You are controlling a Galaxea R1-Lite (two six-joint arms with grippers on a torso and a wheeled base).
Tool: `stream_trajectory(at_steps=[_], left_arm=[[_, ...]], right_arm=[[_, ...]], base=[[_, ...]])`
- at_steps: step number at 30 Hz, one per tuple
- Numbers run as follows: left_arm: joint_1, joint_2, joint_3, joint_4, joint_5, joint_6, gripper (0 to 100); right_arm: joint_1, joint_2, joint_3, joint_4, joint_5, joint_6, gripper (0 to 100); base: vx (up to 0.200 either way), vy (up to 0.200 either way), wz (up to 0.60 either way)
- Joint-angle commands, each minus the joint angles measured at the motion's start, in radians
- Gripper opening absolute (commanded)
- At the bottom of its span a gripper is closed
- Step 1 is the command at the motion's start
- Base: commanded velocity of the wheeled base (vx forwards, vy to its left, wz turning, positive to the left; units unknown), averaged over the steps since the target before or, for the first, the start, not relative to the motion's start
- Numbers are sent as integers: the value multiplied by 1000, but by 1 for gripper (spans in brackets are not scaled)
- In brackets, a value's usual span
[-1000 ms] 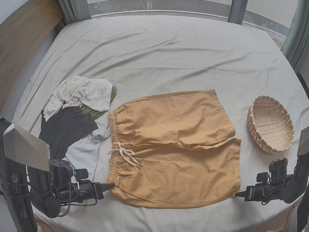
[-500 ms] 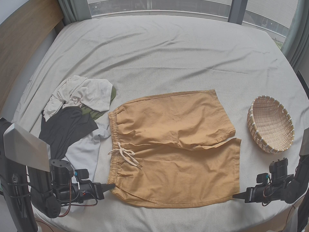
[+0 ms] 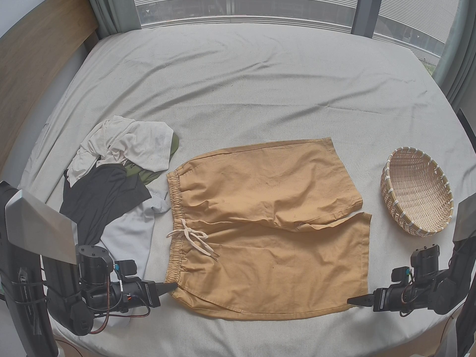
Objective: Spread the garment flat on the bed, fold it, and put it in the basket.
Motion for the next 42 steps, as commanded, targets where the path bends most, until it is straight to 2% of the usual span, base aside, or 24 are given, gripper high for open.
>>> stream_trajectory(at_steps=[1, 2, 3, 22, 28, 42], left_arm=[[0, 0, 0, -2, -2, -1, 0], [0, -2, 0, -2, -2, -1, 0], [0, -2, 0, -2, 0, -1, 0], [0, -6, 4, -2, -2, -5, 0], [6, -42, 21, -1, -3, -70, 0], [6, -33, 116, 5, -8, -11, 0]], right_arm=[[3, 35, 18, -6, 0, 1, 100], [5, 37, 18, -12, 2, 1, 100], [5, 37, 18, -14, 2, 1, 0], [-5, -31, 18, -3, -3, 2, 0], [22, -166, 18, 132, -6, -7, 0], [48, -256, 18, 290, -14, -16, 0]], base=[[0, 0, 0], [0, 0, 0], [0, 0, 0], [0, 0, 0], [0, 0, 0], [0, 0, 0]])
